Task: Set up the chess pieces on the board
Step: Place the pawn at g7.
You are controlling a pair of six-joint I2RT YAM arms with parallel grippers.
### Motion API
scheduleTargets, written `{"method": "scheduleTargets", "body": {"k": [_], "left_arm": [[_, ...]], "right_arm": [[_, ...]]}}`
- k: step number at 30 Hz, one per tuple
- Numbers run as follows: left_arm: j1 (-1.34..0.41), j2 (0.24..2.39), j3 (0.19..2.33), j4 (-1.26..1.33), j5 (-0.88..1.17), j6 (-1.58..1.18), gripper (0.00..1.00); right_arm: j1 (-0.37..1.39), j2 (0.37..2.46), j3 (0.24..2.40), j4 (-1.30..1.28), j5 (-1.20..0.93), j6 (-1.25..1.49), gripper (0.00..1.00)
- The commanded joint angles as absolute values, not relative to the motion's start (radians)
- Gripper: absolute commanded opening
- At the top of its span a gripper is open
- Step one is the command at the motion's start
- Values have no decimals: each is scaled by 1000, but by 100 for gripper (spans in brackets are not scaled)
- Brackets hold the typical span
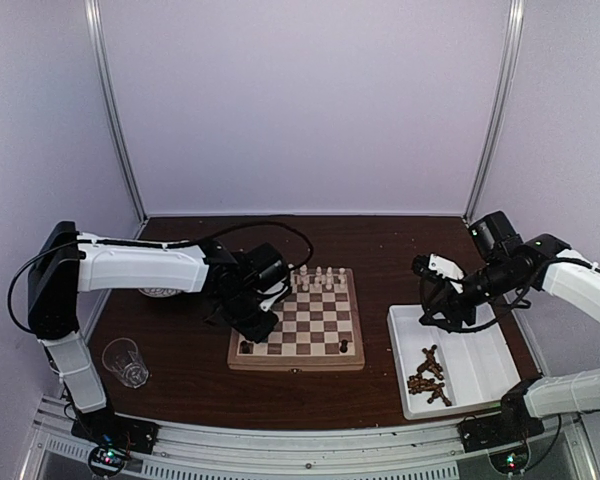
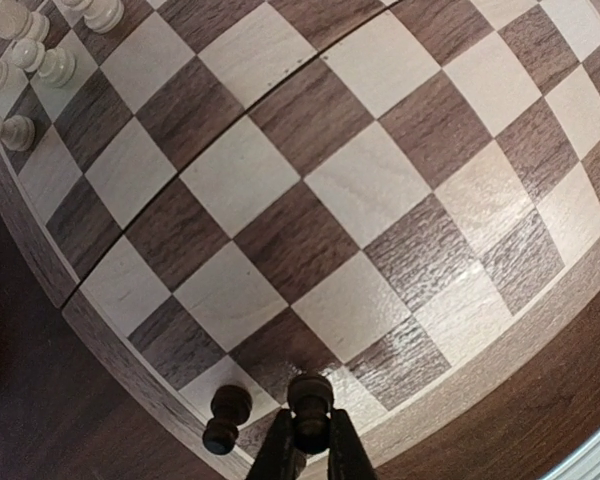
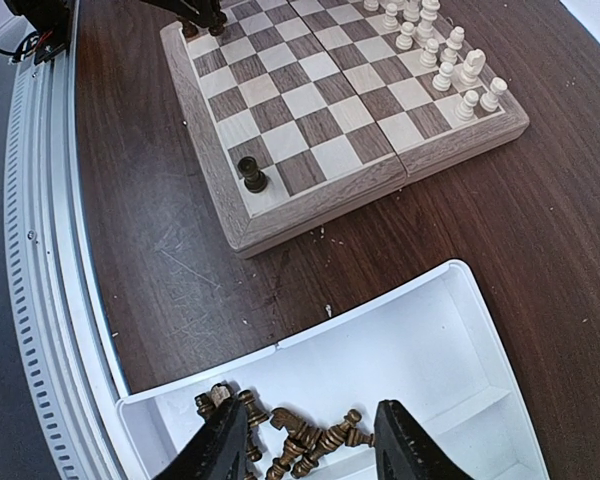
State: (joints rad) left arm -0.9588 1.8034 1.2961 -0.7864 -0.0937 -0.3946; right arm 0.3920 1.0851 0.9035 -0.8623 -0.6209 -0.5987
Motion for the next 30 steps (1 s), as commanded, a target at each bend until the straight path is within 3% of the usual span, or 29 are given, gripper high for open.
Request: {"method": "scheduleTargets", "body": {"k": [1, 17, 25, 30], "left_arm": [[-942, 1815, 1277, -722, -76, -414, 2], [-922, 1846, 1271, -714, -62, -411, 6], [-923, 1837, 1290, -751, -80, -419, 14], [-923, 1788, 1320, -771, -71, -410, 25]], "right_arm": [[387, 1089, 894, -850, -623, -601, 47], [387, 1096, 894, -850, -623, -601, 47], [387, 1094, 894, -851, -623, -601, 47], [387, 1091, 897, -855, -622, -600, 47]]}}
